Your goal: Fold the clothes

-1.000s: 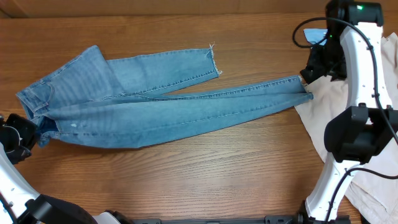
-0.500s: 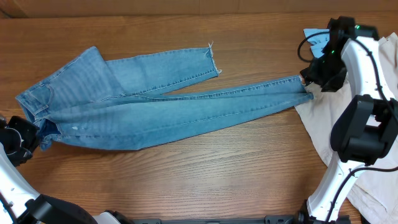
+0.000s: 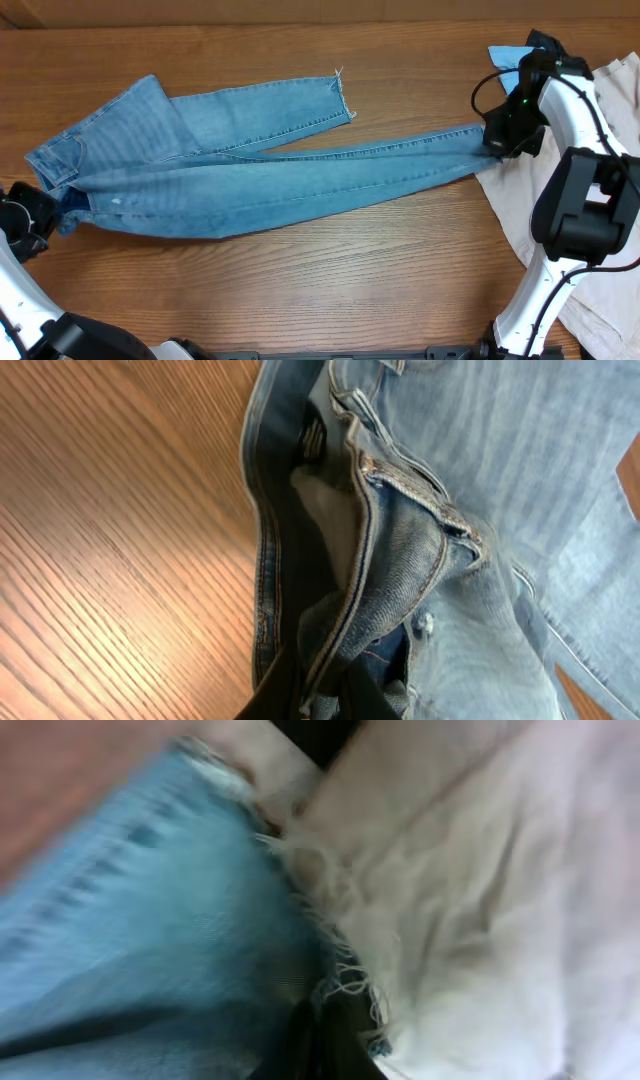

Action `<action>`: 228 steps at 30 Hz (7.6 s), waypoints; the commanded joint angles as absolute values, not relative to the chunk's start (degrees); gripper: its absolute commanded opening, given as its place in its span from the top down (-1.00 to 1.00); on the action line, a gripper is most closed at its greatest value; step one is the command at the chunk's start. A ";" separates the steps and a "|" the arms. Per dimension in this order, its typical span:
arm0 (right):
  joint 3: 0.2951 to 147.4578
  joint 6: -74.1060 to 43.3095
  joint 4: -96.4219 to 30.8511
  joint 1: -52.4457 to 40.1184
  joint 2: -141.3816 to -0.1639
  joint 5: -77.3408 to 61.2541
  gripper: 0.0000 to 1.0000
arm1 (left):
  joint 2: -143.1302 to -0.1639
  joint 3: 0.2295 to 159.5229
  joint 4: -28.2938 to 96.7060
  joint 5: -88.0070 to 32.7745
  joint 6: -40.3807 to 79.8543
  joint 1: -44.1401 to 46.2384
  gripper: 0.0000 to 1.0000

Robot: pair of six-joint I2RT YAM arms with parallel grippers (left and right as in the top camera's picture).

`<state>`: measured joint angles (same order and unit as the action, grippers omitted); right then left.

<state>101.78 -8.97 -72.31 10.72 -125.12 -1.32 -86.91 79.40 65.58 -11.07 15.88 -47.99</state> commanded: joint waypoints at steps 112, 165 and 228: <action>147.24 -10.55 -67.83 4.69 -141.40 14.72 0.17 | -87.74 80.75 64.49 -11.03 11.53 -35.05 -1.00; 147.06 -9.37 -97.06 4.69 -130.52 -5.04 -0.08 | -125.05 89.06 8.93 -6.04 8.99 -18.50 0.70; 135.94 -9.08 -97.08 16.91 -125.29 -12.49 -1.00 | -116.77 114.91 85.60 -13.02 6.92 -20.43 -1.00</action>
<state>141.88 -8.82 -97.01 15.42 -130.56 -11.38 -117.32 114.48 81.38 -13.13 6.92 -20.62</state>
